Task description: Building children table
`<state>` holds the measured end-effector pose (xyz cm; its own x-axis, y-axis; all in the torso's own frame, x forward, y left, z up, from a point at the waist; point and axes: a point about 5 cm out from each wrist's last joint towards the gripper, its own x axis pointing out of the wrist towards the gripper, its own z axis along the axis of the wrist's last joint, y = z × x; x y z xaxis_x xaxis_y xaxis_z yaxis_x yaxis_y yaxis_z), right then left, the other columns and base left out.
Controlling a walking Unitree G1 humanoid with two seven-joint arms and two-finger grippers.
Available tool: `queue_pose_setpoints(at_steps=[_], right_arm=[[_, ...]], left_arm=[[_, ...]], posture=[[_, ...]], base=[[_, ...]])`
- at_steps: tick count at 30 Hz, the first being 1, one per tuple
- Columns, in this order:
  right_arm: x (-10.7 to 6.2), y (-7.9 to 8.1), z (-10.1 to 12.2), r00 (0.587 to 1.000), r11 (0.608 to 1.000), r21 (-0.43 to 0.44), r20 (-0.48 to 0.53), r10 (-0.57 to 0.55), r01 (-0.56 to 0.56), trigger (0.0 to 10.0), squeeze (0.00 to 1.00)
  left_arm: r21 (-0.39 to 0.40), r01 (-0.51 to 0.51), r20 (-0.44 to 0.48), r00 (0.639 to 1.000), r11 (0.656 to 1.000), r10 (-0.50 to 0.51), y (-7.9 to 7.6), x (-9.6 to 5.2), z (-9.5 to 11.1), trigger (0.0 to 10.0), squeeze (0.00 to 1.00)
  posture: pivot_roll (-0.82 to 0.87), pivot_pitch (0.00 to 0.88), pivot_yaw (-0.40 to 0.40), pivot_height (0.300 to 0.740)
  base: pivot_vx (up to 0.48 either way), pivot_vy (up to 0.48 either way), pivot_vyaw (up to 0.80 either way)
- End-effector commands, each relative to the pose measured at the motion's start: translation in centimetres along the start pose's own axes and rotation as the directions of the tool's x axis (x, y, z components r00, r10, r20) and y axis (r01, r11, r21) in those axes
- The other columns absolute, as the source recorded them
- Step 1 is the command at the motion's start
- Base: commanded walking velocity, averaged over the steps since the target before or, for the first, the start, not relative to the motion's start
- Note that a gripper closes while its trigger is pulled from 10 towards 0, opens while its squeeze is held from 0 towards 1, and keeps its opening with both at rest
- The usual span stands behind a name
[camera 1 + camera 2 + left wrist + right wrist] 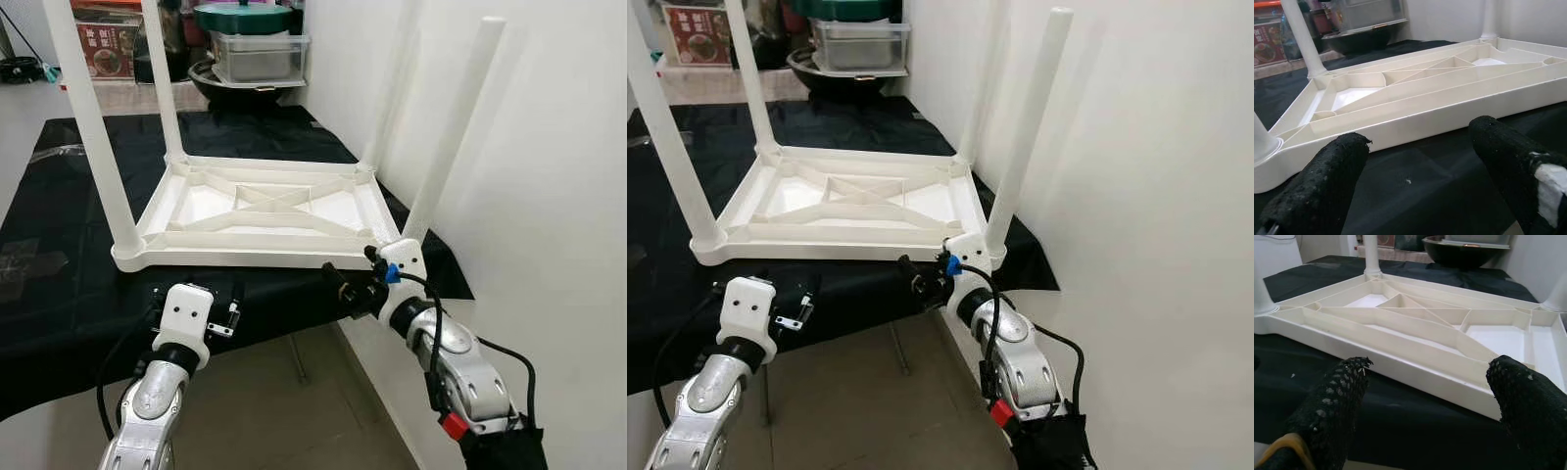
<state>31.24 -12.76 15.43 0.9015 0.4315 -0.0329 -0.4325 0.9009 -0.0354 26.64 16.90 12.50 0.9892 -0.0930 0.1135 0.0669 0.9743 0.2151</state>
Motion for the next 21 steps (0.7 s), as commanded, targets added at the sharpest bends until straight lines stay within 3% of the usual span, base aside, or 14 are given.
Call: queue_pose_setpoints(at_steps=[1,7,8,14,17,21], right_arm=[[-0.01,-0.43,-0.37,1.000,1.000,0.014,-0.018,-0.021,0.022,10.0,0.00],[-0.06,-0.22,-0.27,1.000,0.999,0.035,0.011,-0.020,0.020,10.0,0.00],[-0.07,-0.08,-0.41,1.000,1.000,-0.006,-0.001,-0.005,0.005,10.0,0.00],[0.10,-0.48,-0.19,0.999,0.999,0.027,0.006,-0.033,0.033,10.0,0.00],[0.13,-0.53,-0.30,0.999,0.999,-0.004,-0.007,-0.034,0.034,10.0,0.00],[0.16,-0.61,-0.41,0.999,0.999,0.002,-0.005,-0.044,0.044,10.0,0.00]], left_arm=[[-0.020,0.016,-0.017,1.000,1.000,-0.016,-0.32,-0.05,-0.24,10.0,0.00],[-0.022,0.026,-0.013,1.000,0.999,-0.027,-0.39,-0.01,-0.11,10.0,0.00],[-0.024,0.027,-0.013,1.000,0.999,-0.028,-0.41,0.01,-0.07,10.0,0.00],[-0.029,0.027,-0.005,1.000,0.999,-0.027,-0.54,0.04,0.02,10.0,0.00],[-0.021,0.027,0.001,1.000,0.999,-0.027,-0.52,0.07,0.10,10.0,0.00],[-0.015,0.030,0.017,0.999,0.999,-0.030,-0.53,0.11,0.28,10.0,0.00]], posture=[[0.06,0.000,-0.119,0.740],[0.06,0.000,-0.117,0.740],[0.06,0.000,-0.116,0.740],[0.06,0.000,-0.117,0.740],[0.06,0.000,-0.116,0.740],[0.06,0.000,-0.117,0.740]], base=[[0.000,0.480,0.00],[0.000,0.480,0.00],[0.000,0.480,0.00],[0.000,0.465,0.67],[0.000,0.000,0.00],[0.000,0.000,0.80]])
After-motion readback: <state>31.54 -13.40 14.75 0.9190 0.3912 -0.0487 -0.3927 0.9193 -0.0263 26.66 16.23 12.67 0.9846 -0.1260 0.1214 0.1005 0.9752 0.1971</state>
